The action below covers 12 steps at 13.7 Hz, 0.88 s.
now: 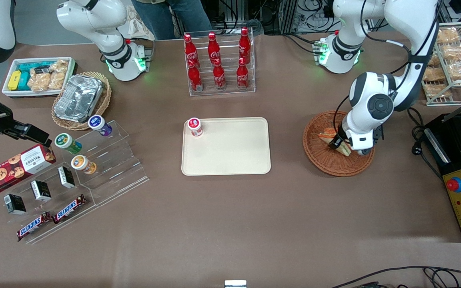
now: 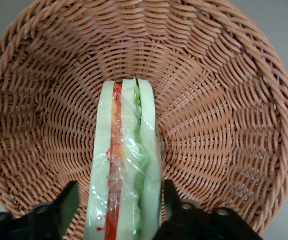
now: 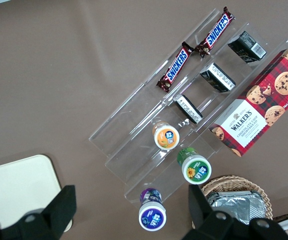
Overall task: Place sandwich from basket to tray
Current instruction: 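Lower the left gripper and close it on the wrapped sandwich, then lift the sandwich up out of the basket with the left gripper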
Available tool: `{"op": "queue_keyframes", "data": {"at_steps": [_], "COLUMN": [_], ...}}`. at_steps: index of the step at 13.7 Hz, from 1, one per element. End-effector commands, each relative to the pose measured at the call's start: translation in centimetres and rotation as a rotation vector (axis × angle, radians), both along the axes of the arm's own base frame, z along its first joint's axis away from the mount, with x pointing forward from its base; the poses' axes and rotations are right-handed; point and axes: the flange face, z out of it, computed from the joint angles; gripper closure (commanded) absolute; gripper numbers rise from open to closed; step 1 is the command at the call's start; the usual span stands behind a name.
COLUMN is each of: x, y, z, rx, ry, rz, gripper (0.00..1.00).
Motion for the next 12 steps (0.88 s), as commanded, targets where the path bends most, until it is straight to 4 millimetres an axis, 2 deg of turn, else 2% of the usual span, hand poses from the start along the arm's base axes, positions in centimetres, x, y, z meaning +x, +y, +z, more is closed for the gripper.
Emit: {"op": "queue_keyframes", "data": {"at_steps": [1, 2, 3, 5, 6, 8, 12], "x": [-0.7, -0.3, 0.3, 2.6, 4.3, 6.5, 8.1], "y": [-0.1, -0.1, -0.4, -0.8, -1.4, -1.9, -2.3], "z": [1.6, 2.8, 4.6, 9.5, 12.7, 17.8, 26.4], "rx": [0.052, 0.072, 0.086, 0.106, 0.108, 0.086, 0.061], "ry": [-0.014, 0.004, 0.023, 0.056, 0.057, 0.056, 0.04], "rz": [-0.006, -0.017, -0.027, -0.025, -0.028, -0.079, -0.182], "gripper": [0.9, 1.0, 1.0, 1.0, 1.0, 1.0, 1.0]}}
